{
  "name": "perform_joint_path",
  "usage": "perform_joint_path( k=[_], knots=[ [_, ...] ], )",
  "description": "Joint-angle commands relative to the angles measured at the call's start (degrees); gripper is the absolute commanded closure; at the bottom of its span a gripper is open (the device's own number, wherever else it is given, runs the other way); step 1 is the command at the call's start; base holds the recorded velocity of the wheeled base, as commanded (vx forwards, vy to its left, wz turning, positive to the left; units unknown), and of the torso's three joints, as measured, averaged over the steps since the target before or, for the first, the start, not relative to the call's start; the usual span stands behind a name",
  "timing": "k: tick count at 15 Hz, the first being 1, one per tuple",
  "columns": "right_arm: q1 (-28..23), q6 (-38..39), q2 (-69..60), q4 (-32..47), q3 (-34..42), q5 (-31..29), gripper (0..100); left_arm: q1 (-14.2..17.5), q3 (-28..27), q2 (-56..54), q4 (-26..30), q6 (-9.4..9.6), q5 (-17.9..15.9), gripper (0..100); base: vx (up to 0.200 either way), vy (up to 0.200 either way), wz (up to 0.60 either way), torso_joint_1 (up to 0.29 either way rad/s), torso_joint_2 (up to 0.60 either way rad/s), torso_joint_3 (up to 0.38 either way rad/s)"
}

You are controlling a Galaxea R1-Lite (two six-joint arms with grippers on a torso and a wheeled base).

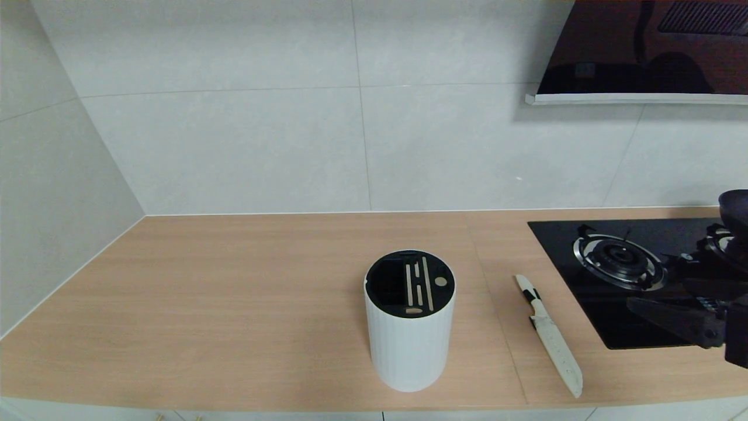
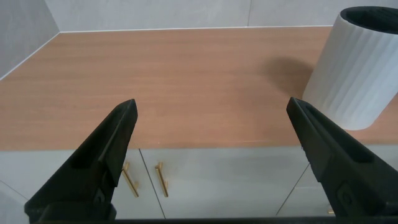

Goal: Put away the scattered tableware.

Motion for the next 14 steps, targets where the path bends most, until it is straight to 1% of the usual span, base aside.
perform_joint_path(
  k=[1,3,6,8,11,12,13,14],
  knots=[
    [0.08,-0.07,10.35,-4.52,0.24,-0.18,0,0.01,0.0,0.09,-0.01,-0.01,0.03,0,0.0,0.0,0.0,0.0,0.0,0.0],
    [0.34,-0.07,12.9,-6.37,0.42,-0.18,0,0.01,0.0,0.09,-0.01,-0.01,0.03,0,0.0,0.0,0.0,0.0,0.0,0.0],
    [2.19,0.01,16.15,-7.95,0.51,-1.15,0,0.01,0.0,0.09,-0.01,-0.01,0.03,0,0.0,0.0,0.0,0.0,0.0,0.0],
    [2.8,0.01,21.95,-11.56,0.68,-1.94,0,0.01,0.0,0.0,-0.01,-0.01,0.03,0,0.0,0.0,0.0,0.0,0.0,0.0],
    [2.98,0.1,29.33,-16.13,1.12,-7.3,0,0.01,0.0,0.0,-0.01,-0.01,0.03,0,0.0,0.0,0.0,0.0,0.0,0.0],
    [3.16,0.37,31.8,-19.9,1.91,-8.8,0,0.01,0.0,0.09,-0.01,-0.01,0.03,0,0.0,0.0,0.0,0.0,0.0,0.0],
    [3.33,0.45,33.55,-23.24,2.53,-8.89,0,0.01,0.0,0.09,-0.01,-0.01,0.03,0,0.0,0.0,0.0,0.0,0.0,0.0],
    [3.33,0.54,34.52,-24.83,2.79,-8.97,0,0.01,0.0,0.09,-0.01,-0.01,0.03,0,0.0,0.0,0.0,0.0,0.0,0.0]
  ],
)
